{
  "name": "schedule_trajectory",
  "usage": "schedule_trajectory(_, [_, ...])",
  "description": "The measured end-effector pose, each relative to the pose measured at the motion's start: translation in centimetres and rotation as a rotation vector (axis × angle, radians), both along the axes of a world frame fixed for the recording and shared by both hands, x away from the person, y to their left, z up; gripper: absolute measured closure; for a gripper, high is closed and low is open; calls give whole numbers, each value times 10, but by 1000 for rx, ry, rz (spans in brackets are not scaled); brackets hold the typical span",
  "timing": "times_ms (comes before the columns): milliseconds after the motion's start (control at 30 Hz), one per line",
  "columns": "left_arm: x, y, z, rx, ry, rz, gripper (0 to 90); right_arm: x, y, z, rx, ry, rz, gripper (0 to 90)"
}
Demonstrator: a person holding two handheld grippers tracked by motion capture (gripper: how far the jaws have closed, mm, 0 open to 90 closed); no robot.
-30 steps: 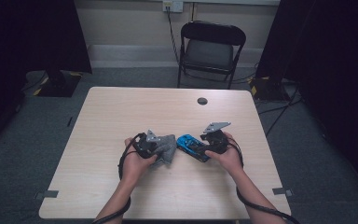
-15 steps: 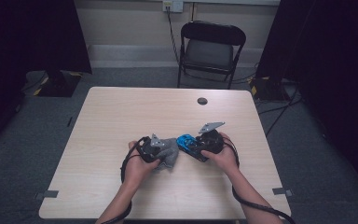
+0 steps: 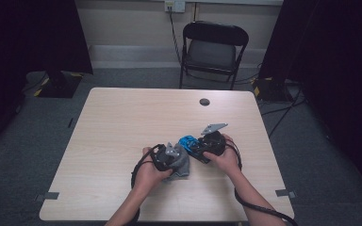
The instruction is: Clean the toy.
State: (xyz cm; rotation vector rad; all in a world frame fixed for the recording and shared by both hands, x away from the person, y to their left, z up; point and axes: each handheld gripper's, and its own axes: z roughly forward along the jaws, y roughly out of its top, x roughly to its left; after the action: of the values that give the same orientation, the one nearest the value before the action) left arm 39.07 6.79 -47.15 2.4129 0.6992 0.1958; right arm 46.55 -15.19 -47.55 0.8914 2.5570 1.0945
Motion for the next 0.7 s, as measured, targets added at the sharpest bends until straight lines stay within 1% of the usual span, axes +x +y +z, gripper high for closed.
schedule_trajectory(67, [-4,-6,-1,-26,10,-3,729,0,0,0,2,-2,-1,425])
schedule_trajectory(100, [-5,-9,-1,-23,9,-18,730,0,0,0,2,-3,-2,425])
schedule_trajectory(167, [-8,-14,-1,-41,16,-30,730,-1,0,0,2,-3,-1,425])
schedule_trajectory(233, [-10,-19,-1,-44,15,-44,730,-1,0,-1,7,-4,-2,425])
schedule_trajectory(300, [-12,-24,-2,-58,30,-71,730,-1,-1,-1,9,-7,-2,426])
schedule_trajectory(333, [-14,-28,-2,-75,36,-65,730,-1,-1,-1,10,-8,-3,425])
schedule_trajectory(367, [-14,-30,-2,-61,35,-85,730,-1,-1,-1,10,-9,-3,426])
schedule_trajectory(433, [-15,-34,-1,-57,35,-103,730,-1,-1,-1,11,-9,-3,425])
schedule_trajectory(533, [-18,-42,-1,-64,37,-118,730,-1,-1,-1,12,-9,-5,426])
schedule_trajectory(600, [-20,-46,-2,-80,43,-129,730,-2,-1,-1,11,-10,-5,426])
schedule_trajectory(667, [-23,-50,-2,-79,39,-146,730,-2,-1,-1,13,-11,-6,426])
schedule_trajectory(700, [-24,-52,-2,-91,34,-142,730,-2,-1,-2,14,-13,-5,426])
